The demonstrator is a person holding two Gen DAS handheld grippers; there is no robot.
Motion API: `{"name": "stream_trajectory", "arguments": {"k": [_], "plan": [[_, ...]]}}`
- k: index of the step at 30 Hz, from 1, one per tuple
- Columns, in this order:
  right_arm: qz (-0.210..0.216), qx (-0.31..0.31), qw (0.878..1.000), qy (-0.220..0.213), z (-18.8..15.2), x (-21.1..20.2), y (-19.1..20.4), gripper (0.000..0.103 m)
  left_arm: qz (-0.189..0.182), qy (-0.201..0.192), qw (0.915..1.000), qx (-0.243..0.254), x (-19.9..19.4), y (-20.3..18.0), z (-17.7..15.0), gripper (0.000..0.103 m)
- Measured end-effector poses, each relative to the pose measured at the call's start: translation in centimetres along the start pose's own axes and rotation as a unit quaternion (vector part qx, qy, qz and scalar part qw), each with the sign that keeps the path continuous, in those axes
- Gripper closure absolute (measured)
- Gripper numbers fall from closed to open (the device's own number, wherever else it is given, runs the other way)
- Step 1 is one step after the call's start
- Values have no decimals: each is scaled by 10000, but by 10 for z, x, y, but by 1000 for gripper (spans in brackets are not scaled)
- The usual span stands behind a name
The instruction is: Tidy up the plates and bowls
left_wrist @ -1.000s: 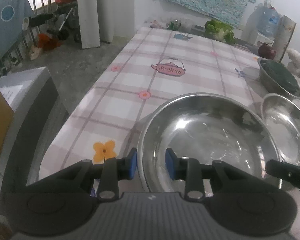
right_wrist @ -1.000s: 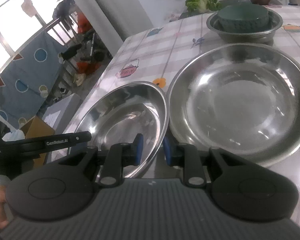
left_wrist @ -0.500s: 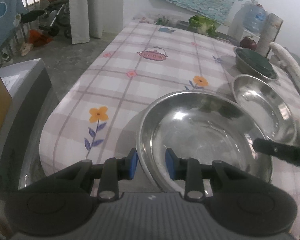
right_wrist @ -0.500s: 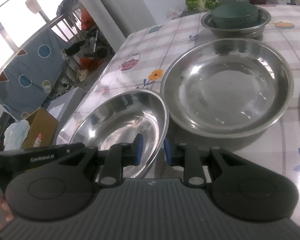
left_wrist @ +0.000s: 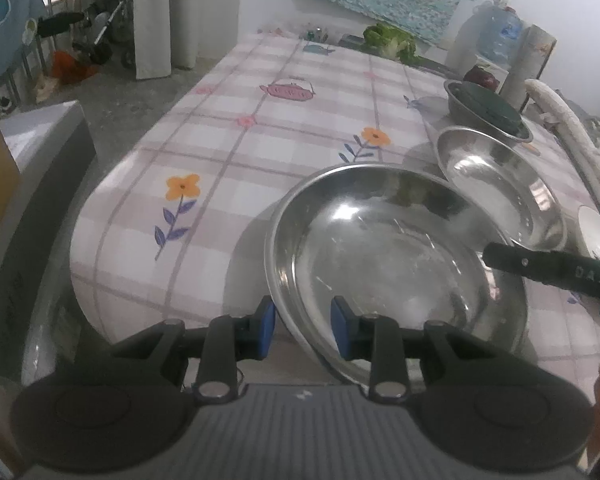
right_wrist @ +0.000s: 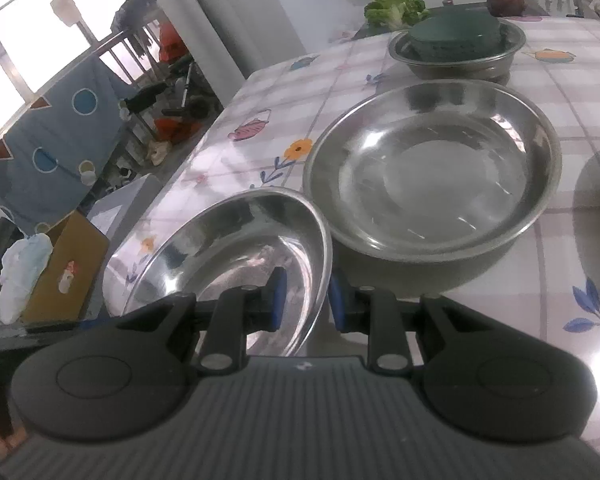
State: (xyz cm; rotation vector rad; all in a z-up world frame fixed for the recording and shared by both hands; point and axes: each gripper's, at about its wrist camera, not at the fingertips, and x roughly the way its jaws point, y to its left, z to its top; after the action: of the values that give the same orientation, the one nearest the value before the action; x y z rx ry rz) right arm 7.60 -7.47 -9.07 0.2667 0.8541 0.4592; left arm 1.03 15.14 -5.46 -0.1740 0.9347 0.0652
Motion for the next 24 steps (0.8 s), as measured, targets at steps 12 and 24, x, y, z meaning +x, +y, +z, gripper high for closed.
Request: {"name": "stream_trajectory", "arguments": {"k": [12, 24], "plan": [[18, 127, 9999, -17, -3, -2, -6, 80, 96, -21, 9999, 76, 12, 1, 10, 71], [-19, 134, 9999, -13, -2, -1, -4, 80, 358, -19, 9990, 263, 30, -6, 17, 71]]}}
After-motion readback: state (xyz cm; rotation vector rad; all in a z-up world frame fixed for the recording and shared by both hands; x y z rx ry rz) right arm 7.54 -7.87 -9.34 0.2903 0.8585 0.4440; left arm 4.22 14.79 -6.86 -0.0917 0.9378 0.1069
